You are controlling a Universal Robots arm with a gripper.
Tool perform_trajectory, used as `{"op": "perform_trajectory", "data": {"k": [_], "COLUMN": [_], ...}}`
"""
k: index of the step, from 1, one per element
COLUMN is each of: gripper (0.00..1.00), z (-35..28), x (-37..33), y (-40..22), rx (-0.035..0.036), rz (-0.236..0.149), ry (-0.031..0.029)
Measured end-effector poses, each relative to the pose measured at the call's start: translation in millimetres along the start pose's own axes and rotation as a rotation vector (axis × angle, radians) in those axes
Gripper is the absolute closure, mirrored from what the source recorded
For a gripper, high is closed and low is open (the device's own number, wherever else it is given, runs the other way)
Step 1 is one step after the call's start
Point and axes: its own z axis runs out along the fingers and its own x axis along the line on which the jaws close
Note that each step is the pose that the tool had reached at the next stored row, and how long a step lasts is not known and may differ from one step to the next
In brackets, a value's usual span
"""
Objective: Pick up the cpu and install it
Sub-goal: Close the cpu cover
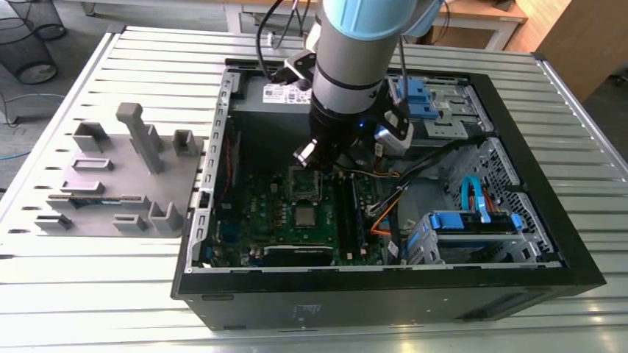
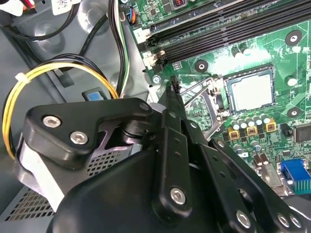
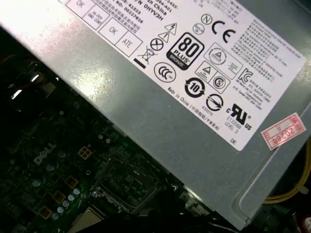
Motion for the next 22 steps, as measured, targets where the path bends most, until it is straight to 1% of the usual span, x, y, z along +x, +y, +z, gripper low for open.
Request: {"op": "perform_trajectory", "data": {"k": [13,16,19,22], "gripper": [0.89,0.89,0.89,0.89], "z": [-10.8,-10.4,-8.7,-8.7], "x": [-0.7,-0.8,-1.5,-1.4], "y": [-0.7,-0.8,-1.4,-1.4], "rx": [0.0,-0.0001,0.0003,0.0008], "rz": [0.0,0.0,0.0,0.0], "ry": [-0.0001,-0.0003,0.0002,0.0007]}}
